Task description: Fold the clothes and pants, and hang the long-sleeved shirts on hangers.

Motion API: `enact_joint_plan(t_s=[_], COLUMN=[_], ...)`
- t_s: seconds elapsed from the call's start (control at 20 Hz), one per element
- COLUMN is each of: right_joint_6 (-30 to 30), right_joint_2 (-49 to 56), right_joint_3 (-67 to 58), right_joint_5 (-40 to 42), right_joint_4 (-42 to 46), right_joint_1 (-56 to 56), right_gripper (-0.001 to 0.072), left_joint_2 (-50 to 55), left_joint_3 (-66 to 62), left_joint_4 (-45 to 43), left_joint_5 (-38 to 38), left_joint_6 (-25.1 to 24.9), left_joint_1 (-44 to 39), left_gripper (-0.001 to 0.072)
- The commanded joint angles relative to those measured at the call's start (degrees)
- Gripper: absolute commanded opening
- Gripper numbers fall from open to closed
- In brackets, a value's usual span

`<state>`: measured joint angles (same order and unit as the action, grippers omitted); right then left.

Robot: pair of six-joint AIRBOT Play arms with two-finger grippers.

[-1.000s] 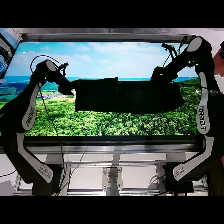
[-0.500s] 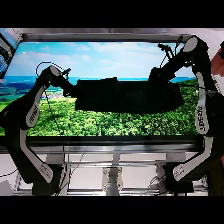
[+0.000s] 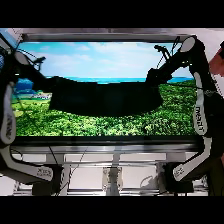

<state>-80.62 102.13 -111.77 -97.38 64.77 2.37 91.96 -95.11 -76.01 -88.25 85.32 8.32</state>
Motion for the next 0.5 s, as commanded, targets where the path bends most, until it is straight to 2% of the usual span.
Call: enact_joint_plan(t_s=[0.0,0.25,0.45], right_joint_6=[-0.28,-0.22,-0.20], right_joint_2=[0.04,0.04,0.02], right_joint_3=[0.00,-0.02,-0.02], right_joint_5=[1.75,3.54,3.30], right_joint_4=[-0.28,0.76,3.50], right_joint_1=[3.34,7.04,6.60], right_gripper=[0.0468,0.0467,0.0467], left_joint_2=[-7.63,-9.31,-8.96], left_joint_3=[-2.19,-10.36,-14.34], left_joint_4=[-3.74,-4.59,-6.78], left_joint_5=[-8.09,-13.57,-13.38], left_joint_6=[-3.61,-2.89,-2.19], left_joint_1=[2.56,-1.38,-11.06], left_gripper=[0.0021,0.0021,0.0021])
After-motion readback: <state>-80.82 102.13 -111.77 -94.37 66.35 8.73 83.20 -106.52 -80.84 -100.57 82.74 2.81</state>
